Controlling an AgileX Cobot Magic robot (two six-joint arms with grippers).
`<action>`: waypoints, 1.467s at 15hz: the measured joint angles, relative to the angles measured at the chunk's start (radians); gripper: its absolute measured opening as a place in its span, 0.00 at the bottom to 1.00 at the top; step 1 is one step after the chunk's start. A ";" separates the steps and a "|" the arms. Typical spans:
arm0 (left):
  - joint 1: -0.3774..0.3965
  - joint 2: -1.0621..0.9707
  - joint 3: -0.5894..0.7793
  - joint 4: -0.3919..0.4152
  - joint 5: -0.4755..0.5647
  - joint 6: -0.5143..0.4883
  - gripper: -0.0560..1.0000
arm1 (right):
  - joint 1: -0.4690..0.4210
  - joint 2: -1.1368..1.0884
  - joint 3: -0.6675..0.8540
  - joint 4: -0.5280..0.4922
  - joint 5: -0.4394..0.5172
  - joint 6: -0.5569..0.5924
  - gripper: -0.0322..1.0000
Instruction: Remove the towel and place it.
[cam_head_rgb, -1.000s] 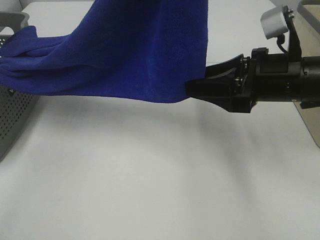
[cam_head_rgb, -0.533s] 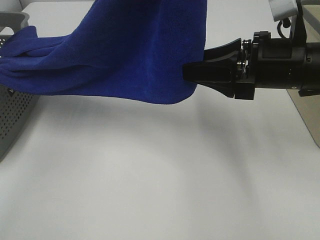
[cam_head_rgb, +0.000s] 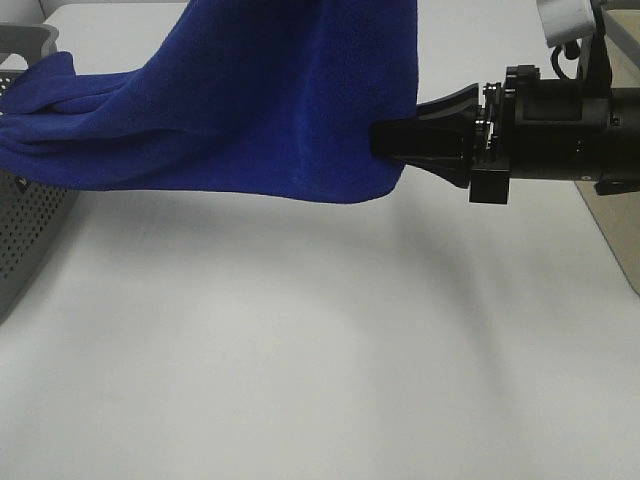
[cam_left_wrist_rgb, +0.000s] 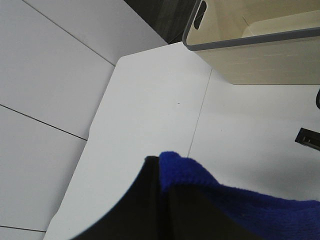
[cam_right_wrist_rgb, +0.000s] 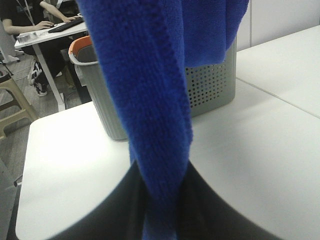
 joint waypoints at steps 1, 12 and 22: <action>0.000 0.000 0.000 0.000 0.000 0.000 0.05 | 0.000 0.000 0.000 0.000 -0.008 0.030 0.12; 0.000 0.000 0.000 0.000 0.000 -0.041 0.05 | 0.000 -0.297 -0.240 -0.783 -0.170 1.122 0.05; -0.043 -0.052 0.000 0.322 -0.094 -0.218 0.05 | 0.000 -0.414 -0.794 -1.445 0.108 1.625 0.05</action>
